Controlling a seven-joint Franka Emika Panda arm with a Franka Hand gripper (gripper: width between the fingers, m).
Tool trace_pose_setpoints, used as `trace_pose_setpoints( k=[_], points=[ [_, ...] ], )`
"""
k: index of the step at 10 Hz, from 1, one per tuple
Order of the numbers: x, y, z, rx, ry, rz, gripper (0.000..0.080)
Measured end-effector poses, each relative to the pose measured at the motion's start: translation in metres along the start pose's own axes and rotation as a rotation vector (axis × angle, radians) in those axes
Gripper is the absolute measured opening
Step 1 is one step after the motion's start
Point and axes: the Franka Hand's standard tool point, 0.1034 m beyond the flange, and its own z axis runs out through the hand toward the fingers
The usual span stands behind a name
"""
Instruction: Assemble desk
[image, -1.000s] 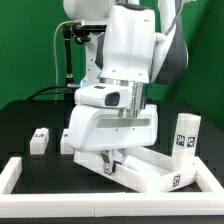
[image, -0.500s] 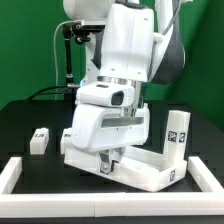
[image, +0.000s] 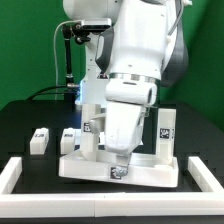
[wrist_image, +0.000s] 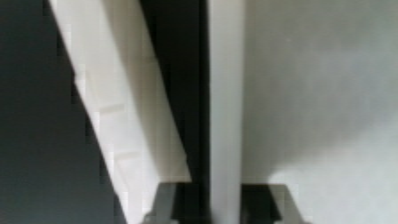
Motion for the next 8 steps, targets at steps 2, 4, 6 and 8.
trace_pose_setpoints(
  k=[2,4,6,8],
  points=[
    [-0.005,0.001,0.0,0.002,-0.005,-0.03,0.0062],
    [-0.006,0.001,0.0,0.002,-0.006,-0.029,0.0062],
    [0.002,0.001,0.003,-0.004,-0.002,-0.05,0.0062],
    [0.013,0.002,0.006,-0.007,0.0,-0.055,0.0068]
  ],
)
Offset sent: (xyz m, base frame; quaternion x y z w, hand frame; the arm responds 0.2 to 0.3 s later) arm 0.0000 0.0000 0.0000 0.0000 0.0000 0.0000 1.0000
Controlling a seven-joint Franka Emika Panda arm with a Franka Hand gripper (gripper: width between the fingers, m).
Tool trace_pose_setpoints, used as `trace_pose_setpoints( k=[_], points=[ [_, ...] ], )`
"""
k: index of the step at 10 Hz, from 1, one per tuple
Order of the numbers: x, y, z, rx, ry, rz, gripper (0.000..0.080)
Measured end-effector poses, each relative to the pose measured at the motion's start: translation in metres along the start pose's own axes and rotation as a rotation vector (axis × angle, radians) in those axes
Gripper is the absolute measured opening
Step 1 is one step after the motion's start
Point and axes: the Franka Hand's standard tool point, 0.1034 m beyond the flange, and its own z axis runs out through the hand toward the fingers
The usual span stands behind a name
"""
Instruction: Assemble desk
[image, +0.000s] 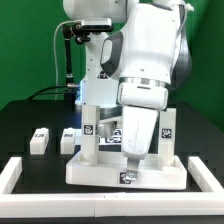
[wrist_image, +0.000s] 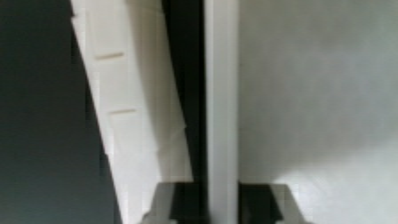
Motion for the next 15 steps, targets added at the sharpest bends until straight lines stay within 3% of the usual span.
trace_pose_setpoints(
  k=[2,5,6,11,13,15],
  points=[
    [0.005,0.012,0.003,0.003,-0.007,-0.006,0.0068],
    [0.028,0.033,0.0,-0.042,0.006,-0.034,0.0068],
    [0.036,0.033,-0.001,-0.055,0.007,-0.059,0.0068],
    [0.035,0.033,-0.001,-0.053,0.006,-0.058,0.0068],
    [0.035,0.022,-0.003,-0.058,0.017,-0.07,0.0068],
    [0.029,0.009,-0.005,-0.045,0.019,-0.064,0.0071]
  ],
)
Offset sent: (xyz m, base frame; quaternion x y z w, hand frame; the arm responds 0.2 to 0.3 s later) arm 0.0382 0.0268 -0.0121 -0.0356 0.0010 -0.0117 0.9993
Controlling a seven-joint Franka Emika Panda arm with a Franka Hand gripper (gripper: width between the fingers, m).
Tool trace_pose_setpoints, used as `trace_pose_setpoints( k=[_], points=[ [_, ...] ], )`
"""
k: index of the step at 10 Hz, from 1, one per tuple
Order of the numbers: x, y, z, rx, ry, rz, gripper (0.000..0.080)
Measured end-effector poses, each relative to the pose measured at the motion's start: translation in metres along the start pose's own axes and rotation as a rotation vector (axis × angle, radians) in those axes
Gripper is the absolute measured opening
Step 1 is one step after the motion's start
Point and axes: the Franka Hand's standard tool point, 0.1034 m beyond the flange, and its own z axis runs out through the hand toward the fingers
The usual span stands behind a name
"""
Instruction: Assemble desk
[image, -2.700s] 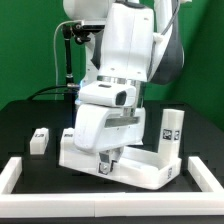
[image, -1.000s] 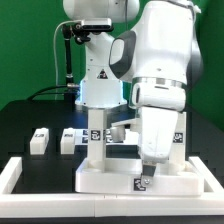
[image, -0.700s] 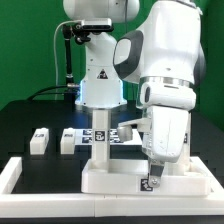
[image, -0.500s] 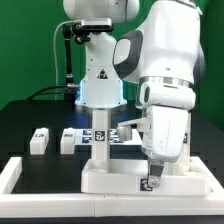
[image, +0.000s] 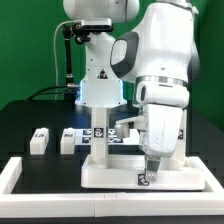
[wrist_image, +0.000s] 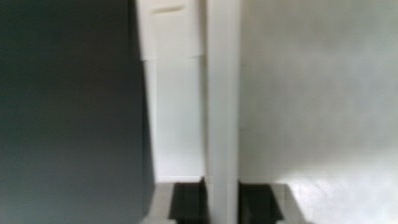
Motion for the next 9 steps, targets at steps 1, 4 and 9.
trace_pose_setpoints(
  k=[1,4,9],
  points=[
    [0.0,-0.0002,0.0004,-0.001,0.0,0.003,0.0071],
    [-0.0004,0.0,0.0008,0.001,-0.001,0.006,0.0071],
    [-0.0032,-0.0037,0.0069,-0.063,0.029,-0.073,0.0084]
  ],
)
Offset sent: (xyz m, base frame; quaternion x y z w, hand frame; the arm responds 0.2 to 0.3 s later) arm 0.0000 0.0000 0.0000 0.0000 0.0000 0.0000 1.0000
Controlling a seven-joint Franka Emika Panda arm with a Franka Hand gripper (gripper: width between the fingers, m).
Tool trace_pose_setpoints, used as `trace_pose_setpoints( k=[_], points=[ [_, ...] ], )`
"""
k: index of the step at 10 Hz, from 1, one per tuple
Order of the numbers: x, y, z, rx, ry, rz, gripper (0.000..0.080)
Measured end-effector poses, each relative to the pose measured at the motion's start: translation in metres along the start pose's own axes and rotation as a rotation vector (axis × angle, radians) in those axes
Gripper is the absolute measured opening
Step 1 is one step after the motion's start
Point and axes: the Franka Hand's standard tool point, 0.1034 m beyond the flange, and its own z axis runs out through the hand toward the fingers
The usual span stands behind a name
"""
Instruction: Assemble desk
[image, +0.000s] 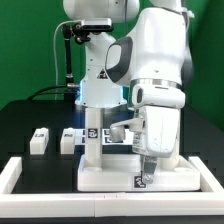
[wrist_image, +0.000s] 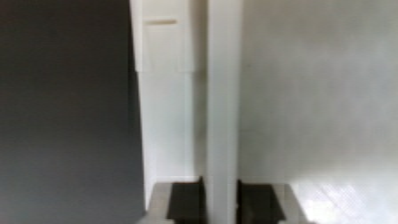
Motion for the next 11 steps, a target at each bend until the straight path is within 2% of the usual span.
trace_pose_setpoints(
  k=[1,3,4,5,7,11],
  points=[
    [0.005,0.0,0.002,-0.015,0.008,-0.014,0.0084],
    [0.018,0.002,0.003,-0.026,0.017,-0.024,0.0089],
    [0.02,0.005,0.007,-0.02,0.011,-0.012,0.0094],
    [0.02,0.006,0.012,0.001,-0.002,0.007,0.0096],
    [0.02,0.007,0.012,0.046,-0.026,0.021,0.0097],
    [0.019,0.007,0.012,0.049,-0.027,0.023,0.0097]
  ],
)
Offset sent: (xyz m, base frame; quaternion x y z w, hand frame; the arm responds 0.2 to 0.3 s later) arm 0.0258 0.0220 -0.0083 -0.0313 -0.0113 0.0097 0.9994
